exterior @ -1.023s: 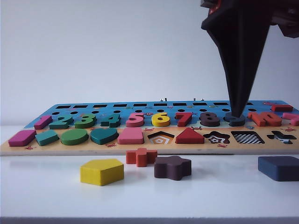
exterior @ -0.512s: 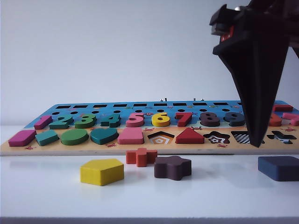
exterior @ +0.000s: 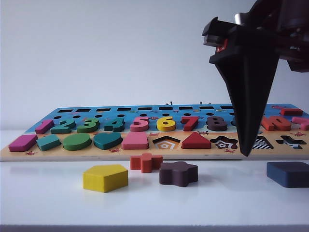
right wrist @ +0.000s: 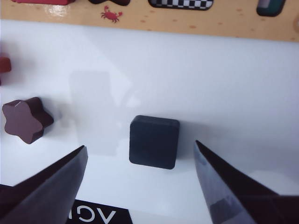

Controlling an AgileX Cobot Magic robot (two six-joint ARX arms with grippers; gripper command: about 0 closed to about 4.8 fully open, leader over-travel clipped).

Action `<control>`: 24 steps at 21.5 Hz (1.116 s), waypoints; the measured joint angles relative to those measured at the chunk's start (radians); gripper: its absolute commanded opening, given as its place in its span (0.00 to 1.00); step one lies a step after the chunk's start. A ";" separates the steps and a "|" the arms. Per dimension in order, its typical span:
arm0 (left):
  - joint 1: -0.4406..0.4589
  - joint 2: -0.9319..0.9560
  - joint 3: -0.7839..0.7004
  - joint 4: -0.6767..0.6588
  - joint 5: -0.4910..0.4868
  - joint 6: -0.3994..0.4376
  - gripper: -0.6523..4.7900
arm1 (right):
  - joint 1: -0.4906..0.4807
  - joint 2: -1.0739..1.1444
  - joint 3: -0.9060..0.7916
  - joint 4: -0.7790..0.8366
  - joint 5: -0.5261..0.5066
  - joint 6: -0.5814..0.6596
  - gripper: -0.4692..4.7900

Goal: Insert the cube into the slot.

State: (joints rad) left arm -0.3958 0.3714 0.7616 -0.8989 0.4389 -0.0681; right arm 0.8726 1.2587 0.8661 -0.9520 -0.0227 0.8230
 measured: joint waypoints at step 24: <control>0.000 0.000 0.000 0.000 0.000 0.000 0.13 | 0.000 0.050 0.001 -0.013 0.017 0.000 0.34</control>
State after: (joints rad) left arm -0.3958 0.3714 0.7616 -0.8989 0.4389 -0.0681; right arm 0.8726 1.3090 0.8669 -0.9649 -0.0059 0.8227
